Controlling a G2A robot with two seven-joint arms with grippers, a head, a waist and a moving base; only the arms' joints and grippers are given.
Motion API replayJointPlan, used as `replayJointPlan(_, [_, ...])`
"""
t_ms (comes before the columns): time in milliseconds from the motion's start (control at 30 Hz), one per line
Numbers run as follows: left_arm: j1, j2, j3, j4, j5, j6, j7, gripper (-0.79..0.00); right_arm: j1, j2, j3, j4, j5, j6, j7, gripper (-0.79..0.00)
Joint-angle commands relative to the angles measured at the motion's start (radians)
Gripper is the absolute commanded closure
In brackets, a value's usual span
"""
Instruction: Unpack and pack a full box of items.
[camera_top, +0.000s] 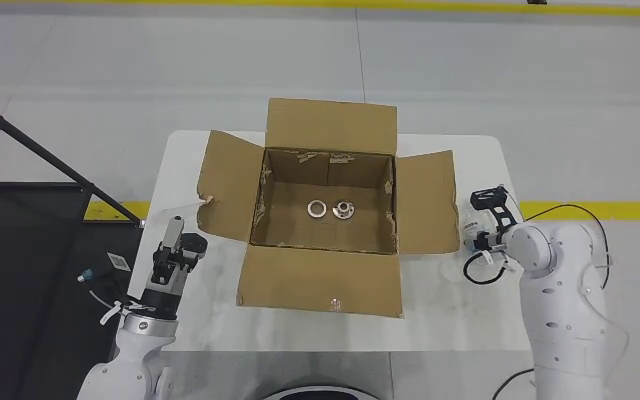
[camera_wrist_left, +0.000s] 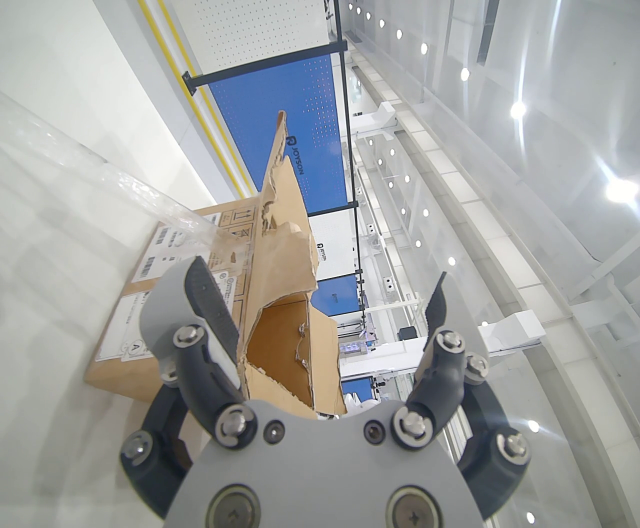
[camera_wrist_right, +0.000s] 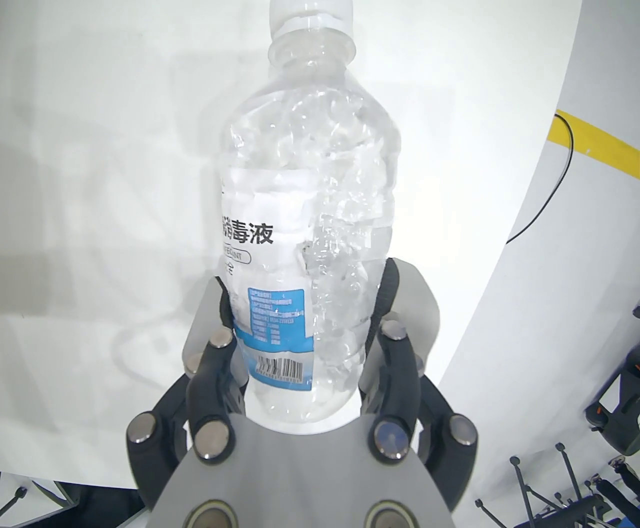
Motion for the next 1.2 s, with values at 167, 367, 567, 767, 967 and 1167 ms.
replayJointPlan(167, [0.000,0.000,0.000,0.000,0.000,0.000,0.000,-0.785,-0.002,0.008,0.009,-0.009,0.015,0.010,-0.024,0.000])
replayJointPlan(367, [0.000,0.000,0.000,0.000,0.000,0.000,0.000,-0.785,-0.033,0.015,0.069,-0.099,0.090,0.058,-0.104,0.000])
replayJointPlan(567, [0.000,0.000,0.000,0.000,0.000,0.000,0.000,-0.785,-0.105,0.021,0.141,-0.284,0.177,0.098,-0.217,0.000])
replayJointPlan(767, [0.000,0.000,0.000,0.000,0.000,0.000,0.000,-0.785,-0.183,0.021,0.174,-0.546,0.284,0.114,-0.340,0.000])
replayJointPlan(967, [0.000,0.000,0.000,0.000,0.000,0.000,0.000,-0.785,-0.186,0.023,0.102,-0.720,0.364,0.060,-0.382,0.000])
replayJointPlan(1167, [0.000,0.000,0.000,0.000,0.000,0.000,0.000,-0.785,-0.082,0.023,-0.110,-0.714,0.375,-0.022,-0.321,0.000])
